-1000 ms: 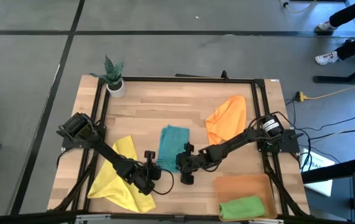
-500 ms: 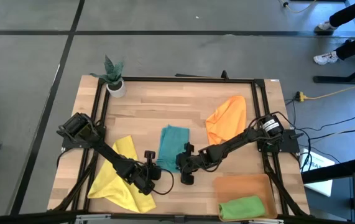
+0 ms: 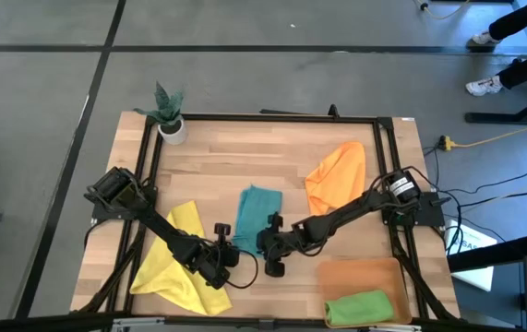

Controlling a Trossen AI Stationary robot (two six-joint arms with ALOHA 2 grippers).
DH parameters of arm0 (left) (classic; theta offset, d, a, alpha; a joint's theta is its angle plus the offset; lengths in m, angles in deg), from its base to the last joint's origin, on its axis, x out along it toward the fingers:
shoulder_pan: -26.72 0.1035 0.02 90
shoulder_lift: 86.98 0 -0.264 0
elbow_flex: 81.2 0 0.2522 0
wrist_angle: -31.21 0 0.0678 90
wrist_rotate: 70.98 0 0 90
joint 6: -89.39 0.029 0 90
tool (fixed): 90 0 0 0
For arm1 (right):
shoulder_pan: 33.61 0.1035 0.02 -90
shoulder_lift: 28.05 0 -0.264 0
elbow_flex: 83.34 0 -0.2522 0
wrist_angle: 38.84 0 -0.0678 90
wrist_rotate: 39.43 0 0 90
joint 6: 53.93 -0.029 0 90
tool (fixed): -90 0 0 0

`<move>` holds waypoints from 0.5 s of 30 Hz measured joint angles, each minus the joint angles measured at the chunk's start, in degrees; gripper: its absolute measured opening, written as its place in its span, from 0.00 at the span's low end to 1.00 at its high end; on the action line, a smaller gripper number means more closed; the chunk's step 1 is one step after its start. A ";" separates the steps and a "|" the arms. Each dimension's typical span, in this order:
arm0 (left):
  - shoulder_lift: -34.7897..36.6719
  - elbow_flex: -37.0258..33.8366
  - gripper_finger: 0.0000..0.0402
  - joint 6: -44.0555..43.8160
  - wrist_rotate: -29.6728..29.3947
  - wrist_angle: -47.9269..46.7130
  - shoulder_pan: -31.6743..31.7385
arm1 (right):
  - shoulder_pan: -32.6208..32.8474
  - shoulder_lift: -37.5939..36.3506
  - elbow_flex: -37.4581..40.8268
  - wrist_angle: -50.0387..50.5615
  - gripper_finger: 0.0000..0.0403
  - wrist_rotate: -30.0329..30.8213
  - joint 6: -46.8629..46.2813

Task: Roll microfiber towels into tight, uniform cylinder then place into a basket
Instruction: Roll the blue microfiber towel

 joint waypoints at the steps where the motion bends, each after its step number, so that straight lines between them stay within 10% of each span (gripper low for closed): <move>1: 0.00 0.00 0.00 0.00 0.00 0.00 0.00 | 0.02 0.00 -0.91 1.96 0.40 0.00 -0.01; 15: 0.00 0.00 0.00 -1.55 0.02 -0.01 0.00 | 4.67 -0.12 -13.14 25.78 0.40 7.53 2.75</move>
